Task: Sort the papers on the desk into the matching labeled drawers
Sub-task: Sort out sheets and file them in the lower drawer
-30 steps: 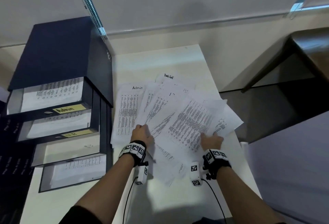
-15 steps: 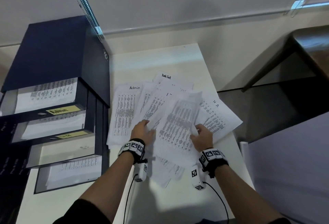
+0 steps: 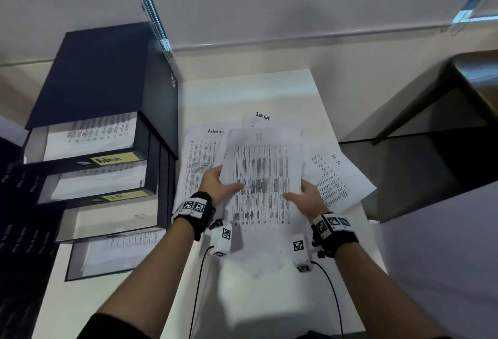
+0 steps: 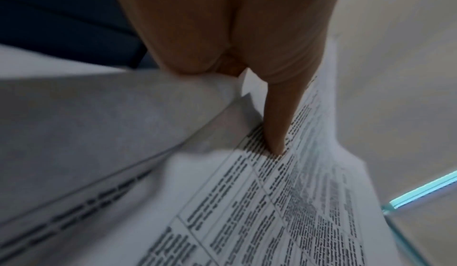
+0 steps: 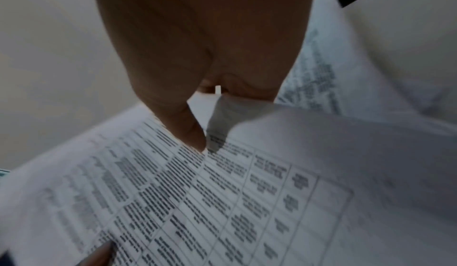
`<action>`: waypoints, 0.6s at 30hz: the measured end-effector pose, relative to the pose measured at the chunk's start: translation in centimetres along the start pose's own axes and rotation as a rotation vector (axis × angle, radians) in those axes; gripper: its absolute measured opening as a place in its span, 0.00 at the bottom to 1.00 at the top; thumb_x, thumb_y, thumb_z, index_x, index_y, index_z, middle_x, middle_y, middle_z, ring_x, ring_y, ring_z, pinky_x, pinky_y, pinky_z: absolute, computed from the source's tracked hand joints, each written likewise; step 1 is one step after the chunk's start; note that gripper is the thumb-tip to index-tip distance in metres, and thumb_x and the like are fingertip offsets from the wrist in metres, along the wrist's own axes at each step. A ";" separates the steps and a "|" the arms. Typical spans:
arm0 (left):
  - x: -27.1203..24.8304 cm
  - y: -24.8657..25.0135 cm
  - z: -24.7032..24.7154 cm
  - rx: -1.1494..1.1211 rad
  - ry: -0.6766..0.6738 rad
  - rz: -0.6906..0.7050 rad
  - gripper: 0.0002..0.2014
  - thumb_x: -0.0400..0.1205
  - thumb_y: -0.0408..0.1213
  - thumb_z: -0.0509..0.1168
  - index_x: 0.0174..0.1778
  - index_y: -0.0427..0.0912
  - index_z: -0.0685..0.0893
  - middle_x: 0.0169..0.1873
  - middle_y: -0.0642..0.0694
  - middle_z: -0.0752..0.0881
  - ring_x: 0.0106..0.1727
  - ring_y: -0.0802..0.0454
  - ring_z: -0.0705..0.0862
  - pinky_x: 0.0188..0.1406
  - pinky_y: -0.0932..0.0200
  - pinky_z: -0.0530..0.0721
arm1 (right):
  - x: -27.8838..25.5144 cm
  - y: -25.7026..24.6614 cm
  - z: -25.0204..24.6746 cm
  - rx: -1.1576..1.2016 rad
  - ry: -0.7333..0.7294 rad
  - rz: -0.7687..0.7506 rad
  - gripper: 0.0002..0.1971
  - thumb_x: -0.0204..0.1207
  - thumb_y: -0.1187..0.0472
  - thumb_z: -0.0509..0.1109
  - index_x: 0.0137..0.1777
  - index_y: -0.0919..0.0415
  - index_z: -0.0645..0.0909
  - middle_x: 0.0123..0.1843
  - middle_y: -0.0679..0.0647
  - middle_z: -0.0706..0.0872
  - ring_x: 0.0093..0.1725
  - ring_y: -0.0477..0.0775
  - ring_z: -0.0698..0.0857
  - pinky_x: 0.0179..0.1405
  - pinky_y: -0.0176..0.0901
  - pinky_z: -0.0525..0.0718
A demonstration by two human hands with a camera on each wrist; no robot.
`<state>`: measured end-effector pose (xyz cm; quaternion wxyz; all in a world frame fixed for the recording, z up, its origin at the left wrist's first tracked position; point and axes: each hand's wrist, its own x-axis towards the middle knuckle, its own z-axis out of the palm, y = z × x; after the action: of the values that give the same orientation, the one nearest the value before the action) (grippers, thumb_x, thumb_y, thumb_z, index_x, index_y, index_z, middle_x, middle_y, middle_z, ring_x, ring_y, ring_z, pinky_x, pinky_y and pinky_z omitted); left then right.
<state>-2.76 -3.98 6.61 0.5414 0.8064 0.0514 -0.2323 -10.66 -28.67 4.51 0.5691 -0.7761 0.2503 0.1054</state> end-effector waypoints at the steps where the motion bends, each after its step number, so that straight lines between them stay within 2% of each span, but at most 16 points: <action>1: -0.4 1.2 -0.8 -0.061 0.001 0.056 0.20 0.69 0.34 0.82 0.55 0.46 0.85 0.49 0.48 0.91 0.48 0.53 0.91 0.52 0.48 0.90 | 0.0 -1.2 0.2 0.032 0.026 -0.010 0.18 0.71 0.67 0.75 0.61 0.62 0.83 0.54 0.59 0.90 0.53 0.61 0.90 0.60 0.66 0.86; 4: -1.4 4.0 -3.3 -0.209 0.002 0.202 0.20 0.69 0.25 0.80 0.53 0.44 0.85 0.50 0.45 0.92 0.51 0.48 0.92 0.52 0.50 0.90 | -0.7 -4.9 0.8 0.183 0.063 -0.083 0.12 0.72 0.69 0.72 0.54 0.60 0.82 0.52 0.63 0.90 0.52 0.64 0.89 0.57 0.62 0.87; 6: -1.6 4.6 -4.8 -0.236 0.031 0.237 0.20 0.69 0.25 0.80 0.53 0.45 0.85 0.50 0.47 0.92 0.52 0.50 0.91 0.51 0.56 0.89 | -1.3 -6.4 1.5 0.214 0.054 -0.132 0.12 0.74 0.70 0.72 0.56 0.60 0.81 0.52 0.59 0.90 0.52 0.61 0.89 0.56 0.53 0.86; 8: -2.2 4.6 -6.1 -0.214 0.049 0.210 0.20 0.69 0.34 0.82 0.53 0.46 0.85 0.49 0.50 0.92 0.52 0.54 0.91 0.53 0.57 0.88 | -1.7 -6.8 2.6 0.167 0.024 -0.128 0.14 0.74 0.67 0.74 0.59 0.62 0.80 0.51 0.58 0.89 0.52 0.61 0.88 0.55 0.52 0.87; 11: -3.4 3.5 -7.3 -0.106 0.082 0.137 0.31 0.61 0.57 0.83 0.56 0.44 0.87 0.49 0.50 0.92 0.52 0.52 0.91 0.55 0.47 0.89 | -2.6 -6.8 4.6 0.055 -0.036 -0.082 0.17 0.74 0.60 0.76 0.60 0.66 0.80 0.57 0.68 0.86 0.57 0.67 0.86 0.59 0.63 0.86; 13: -3.9 2.2 -8.4 -0.043 0.179 0.123 0.38 0.58 0.68 0.79 0.51 0.39 0.88 0.44 0.44 0.92 0.45 0.46 0.91 0.49 0.43 0.90 | -3.3 -7.6 5.5 -0.002 -0.044 -0.118 0.16 0.77 0.54 0.75 0.55 0.66 0.81 0.55 0.70 0.87 0.55 0.68 0.87 0.56 0.62 0.87; 14: -4.4 2.1 -9.1 -0.034 0.229 0.144 0.39 0.58 0.70 0.78 0.47 0.35 0.86 0.39 0.43 0.90 0.38 0.44 0.88 0.43 0.45 0.90 | -3.8 -8.5 5.8 -0.023 -0.044 -0.150 0.16 0.78 0.52 0.74 0.52 0.66 0.82 0.52 0.69 0.87 0.52 0.68 0.88 0.52 0.60 0.88; 15: -5.1 2.5 -9.8 -0.031 0.275 0.175 0.37 0.61 0.68 0.78 0.43 0.34 0.84 0.35 0.44 0.87 0.34 0.46 0.84 0.38 0.49 0.86 | -4.2 -9.5 6.1 -0.041 -0.047 -0.182 0.18 0.78 0.49 0.73 0.51 0.67 0.82 0.50 0.69 0.88 0.51 0.69 0.88 0.49 0.58 0.88; 16: -5.8 3.0 -10.7 -0.039 0.302 0.197 0.31 0.65 0.62 0.80 0.43 0.36 0.83 0.35 0.46 0.87 0.35 0.47 0.84 0.39 0.53 0.85 | -4.7 -10.6 6.4 -0.060 -0.057 -0.215 0.19 0.78 0.47 0.72 0.52 0.66 0.81 0.48 0.66 0.88 0.50 0.69 0.88 0.48 0.57 0.88; 17: -6.3 3.5 -11.8 -0.073 0.300 0.225 0.24 0.68 0.53 0.81 0.49 0.39 0.84 0.41 0.49 0.89 0.41 0.50 0.87 0.43 0.58 0.86 | -5.3 -11.9 6.8 -0.069 -0.070 -0.258 0.19 0.78 0.46 0.71 0.55 0.64 0.81 0.48 0.61 0.88 0.51 0.65 0.88 0.49 0.55 0.89; 18: -7.0 4.0 -13.0 -0.113 0.261 0.249 0.22 0.71 0.45 0.81 0.57 0.42 0.84 0.48 0.52 0.90 0.49 0.55 0.89 0.48 0.63 0.86 | -6.0 -13.2 7.2 -0.064 -0.088 -0.306 0.19 0.79 0.46 0.70 0.62 0.59 0.78 0.53 0.54 0.88 0.53 0.58 0.88 0.53 0.50 0.87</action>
<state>-3.48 7.22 17.06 0.5990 0.7982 0.0339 -0.0540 -8.21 -17.28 15.83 0.5640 -0.8174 0.1005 0.0596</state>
